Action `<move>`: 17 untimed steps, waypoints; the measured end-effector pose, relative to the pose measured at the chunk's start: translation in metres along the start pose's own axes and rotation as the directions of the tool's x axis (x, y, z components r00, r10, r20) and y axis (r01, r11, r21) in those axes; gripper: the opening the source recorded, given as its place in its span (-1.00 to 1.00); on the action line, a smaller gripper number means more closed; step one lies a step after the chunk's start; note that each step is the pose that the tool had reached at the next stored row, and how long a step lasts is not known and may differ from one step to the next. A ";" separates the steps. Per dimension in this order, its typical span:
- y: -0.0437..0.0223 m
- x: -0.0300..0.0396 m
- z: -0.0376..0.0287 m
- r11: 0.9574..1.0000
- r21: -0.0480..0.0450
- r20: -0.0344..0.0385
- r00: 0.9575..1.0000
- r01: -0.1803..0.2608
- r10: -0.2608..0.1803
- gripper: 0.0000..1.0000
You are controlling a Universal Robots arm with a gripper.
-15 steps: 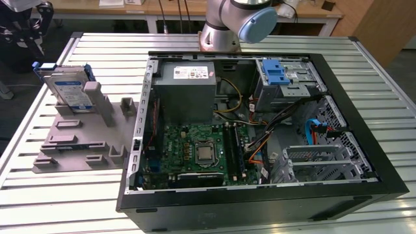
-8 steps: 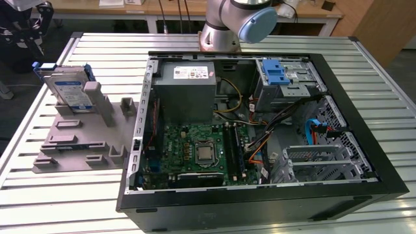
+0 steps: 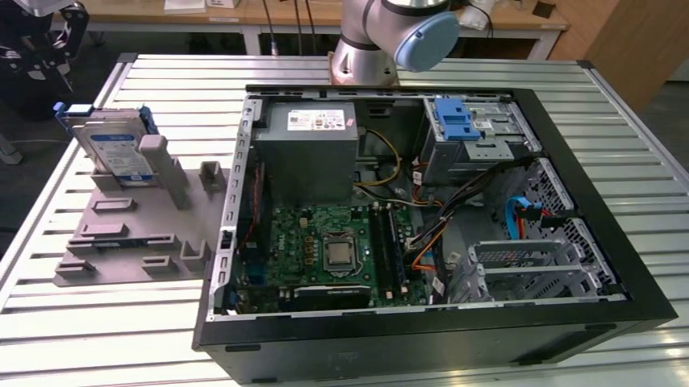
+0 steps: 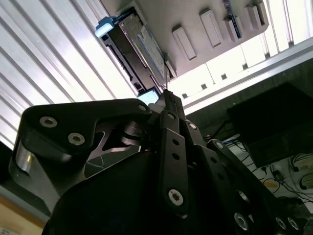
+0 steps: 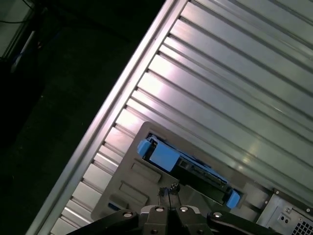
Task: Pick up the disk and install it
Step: 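Pick up the disk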
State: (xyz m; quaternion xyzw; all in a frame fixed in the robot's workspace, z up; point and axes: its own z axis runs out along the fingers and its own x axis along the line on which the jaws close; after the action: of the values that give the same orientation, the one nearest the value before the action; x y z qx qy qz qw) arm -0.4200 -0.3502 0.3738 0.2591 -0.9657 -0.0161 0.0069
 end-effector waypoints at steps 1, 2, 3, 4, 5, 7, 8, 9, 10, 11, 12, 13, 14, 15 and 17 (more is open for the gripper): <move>0.0000 0.0000 0.0000 1.000 0.000 0.000 1.000 0.006 -0.006 -0.79; 0.0000 0.0000 0.0000 1.000 0.000 -0.001 1.000 0.011 -0.011 -0.79; 0.0000 0.0000 0.0000 1.000 0.001 -0.001 1.000 0.017 -0.017 -0.79; 0.0000 0.0000 0.0000 1.000 0.001 -0.001 1.000 0.023 -0.023 -0.79; 0.0000 0.0000 0.0000 1.000 0.001 -0.002 1.000 0.028 -0.028 -0.79; 0.0000 0.0000 0.0000 0.999 0.002 -0.002 0.999 0.042 -0.042 -0.79; 0.0000 0.0000 0.0000 0.999 0.002 -0.003 0.999 0.051 -0.051 -0.79; 0.0000 0.0000 0.0000 0.998 0.002 -0.003 0.998 0.060 -0.060 -0.79; 0.0000 0.0000 0.0001 0.998 0.002 -0.003 0.998 0.070 -0.070 -0.79; 0.0000 0.0000 0.0000 0.997 0.002 -0.004 0.997 0.080 -0.080 -0.79; 0.0000 0.0000 0.0001 0.996 0.002 -0.004 0.996 0.090 -0.090 -0.79; 0.0000 0.0000 0.0001 0.995 0.003 -0.004 0.995 0.100 -0.100 -0.79; 0.0000 0.0000 0.0001 0.994 0.003 -0.004 0.994 0.112 -0.112 -0.79; 0.0000 0.0000 0.0001 0.992 0.003 -0.004 0.992 0.124 -0.124 -0.79; 0.0000 0.0000 0.0001 0.988 0.004 -0.004 0.988 0.153 -0.153 -0.79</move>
State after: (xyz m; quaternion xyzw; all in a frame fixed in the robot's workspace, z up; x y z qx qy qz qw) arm -0.4200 -0.3502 0.3737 0.3323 -0.9430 -0.0140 0.0068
